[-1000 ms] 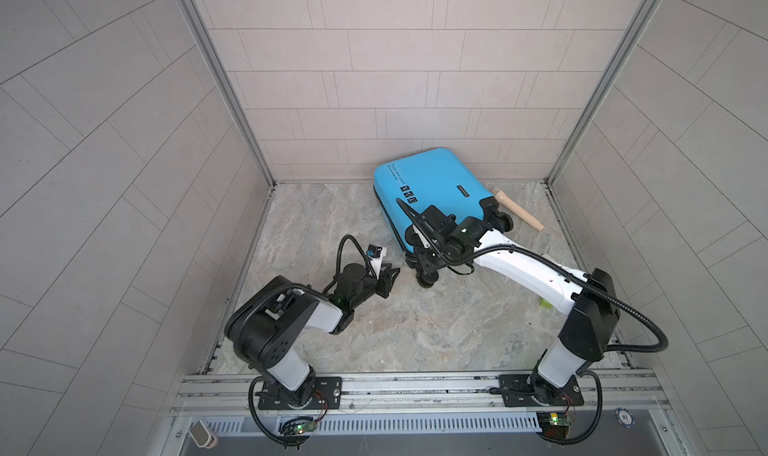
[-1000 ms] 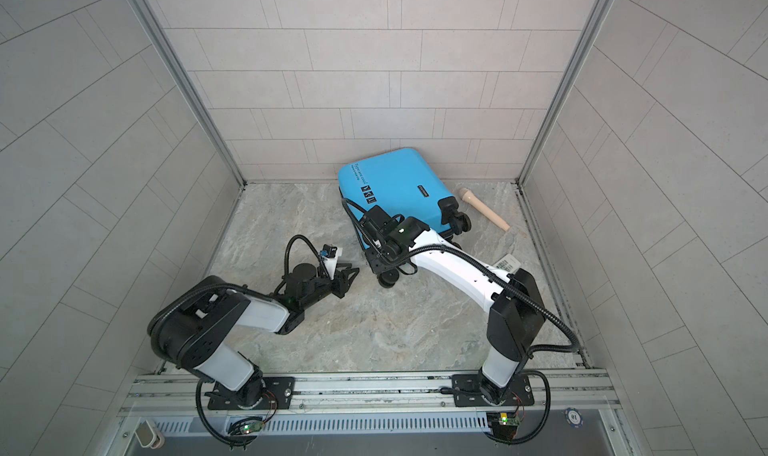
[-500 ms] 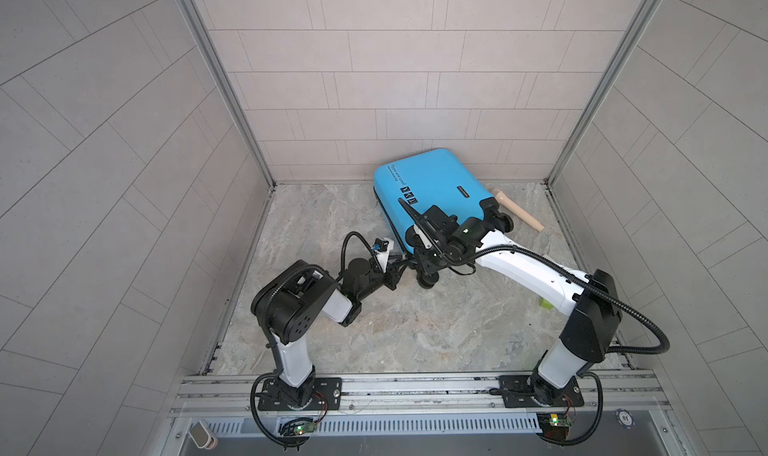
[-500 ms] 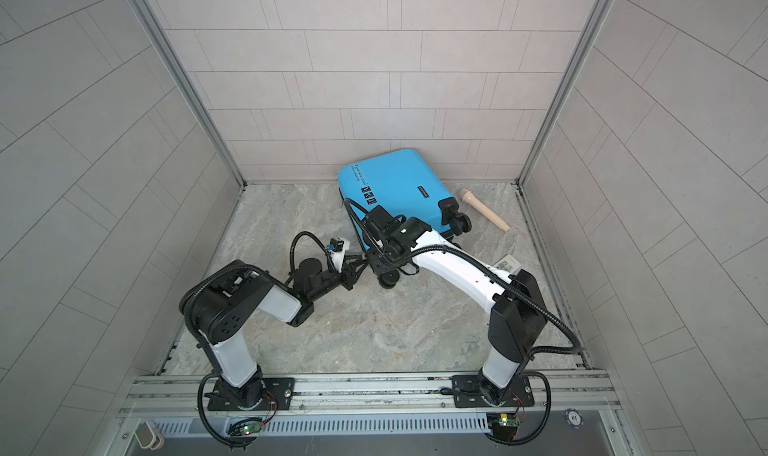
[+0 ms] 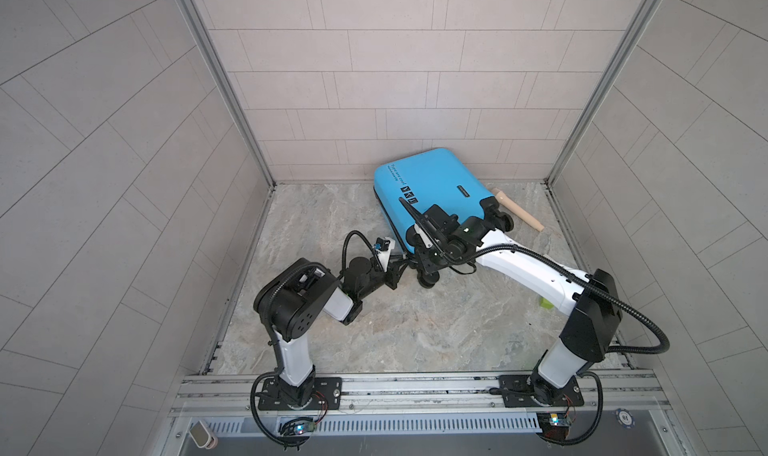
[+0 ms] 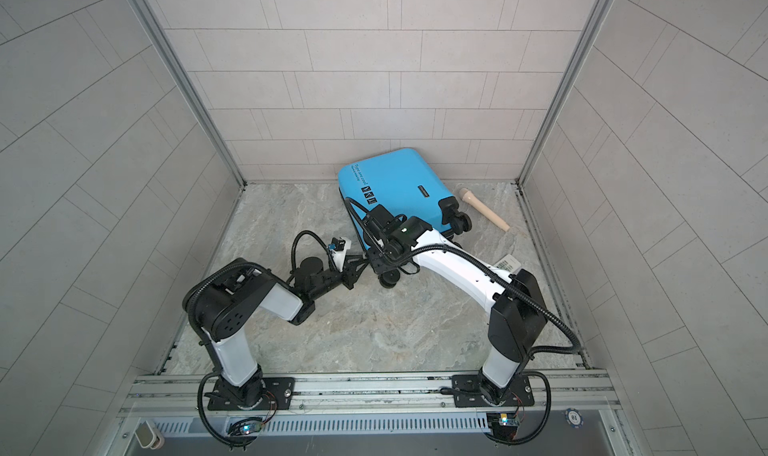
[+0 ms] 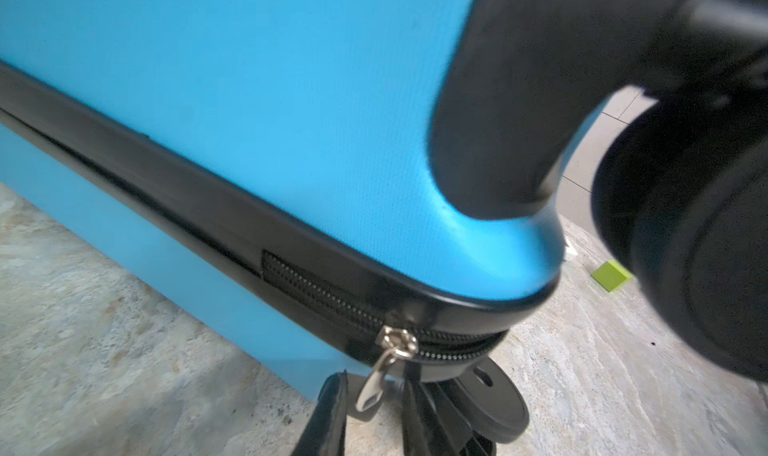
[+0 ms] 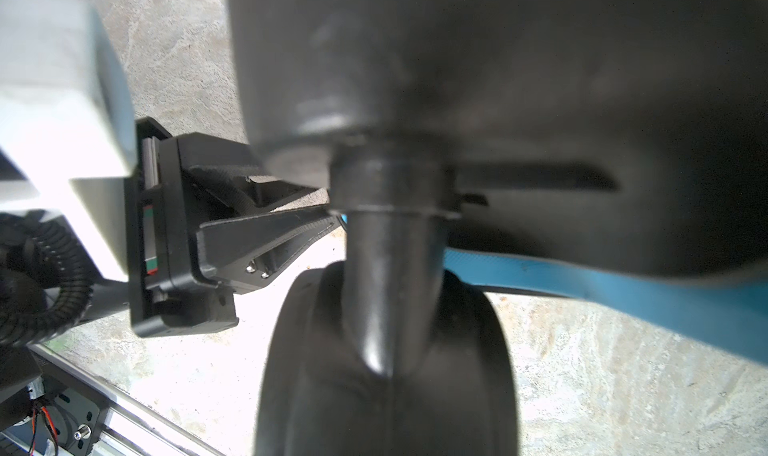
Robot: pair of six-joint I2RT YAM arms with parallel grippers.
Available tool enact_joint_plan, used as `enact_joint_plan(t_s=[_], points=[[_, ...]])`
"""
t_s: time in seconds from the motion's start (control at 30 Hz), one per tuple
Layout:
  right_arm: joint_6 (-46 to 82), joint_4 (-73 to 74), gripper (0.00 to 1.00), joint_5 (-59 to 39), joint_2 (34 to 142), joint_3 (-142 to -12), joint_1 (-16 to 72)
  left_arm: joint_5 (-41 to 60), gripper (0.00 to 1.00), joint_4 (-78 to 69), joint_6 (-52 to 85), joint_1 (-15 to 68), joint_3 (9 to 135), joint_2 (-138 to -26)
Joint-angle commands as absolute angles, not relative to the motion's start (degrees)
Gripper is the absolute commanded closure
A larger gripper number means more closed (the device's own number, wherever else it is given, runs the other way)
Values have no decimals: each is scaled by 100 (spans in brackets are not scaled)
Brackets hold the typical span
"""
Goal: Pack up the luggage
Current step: 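Move the left gripper to the zipper pull near the wheels and grasp it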
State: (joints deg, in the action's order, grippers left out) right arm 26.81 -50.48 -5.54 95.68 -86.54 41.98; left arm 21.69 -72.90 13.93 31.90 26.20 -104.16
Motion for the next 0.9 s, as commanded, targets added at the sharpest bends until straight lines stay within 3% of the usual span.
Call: enact_joint_plan(t_s=[0.0, 0.3, 0.5, 0.7, 0.87], points=[[2856, -4869, 89, -369, 9430, -8848, 4131, 2272, 80, -7574, 1301, 3182, 2769, -10192], [2880, -4863, 90, -404, 9457, -8824, 4144, 2231, 89, -7574, 1374, 3182, 2812, -10175], [2889, -4865, 92, -447, 9417, -8858, 4140, 2193, 99, -7511, 1459, 3160, 2843, -10098], [2918, -4810, 100, -631, 9444, -9092, 4140, 2259, 100, -6981, 1336, 3156, 2677, -9764], [3012, -4656, 100, -912, 9560, -9279, 4166, 2361, 100, -6652, 1307, 3187, 2529, -9399]])
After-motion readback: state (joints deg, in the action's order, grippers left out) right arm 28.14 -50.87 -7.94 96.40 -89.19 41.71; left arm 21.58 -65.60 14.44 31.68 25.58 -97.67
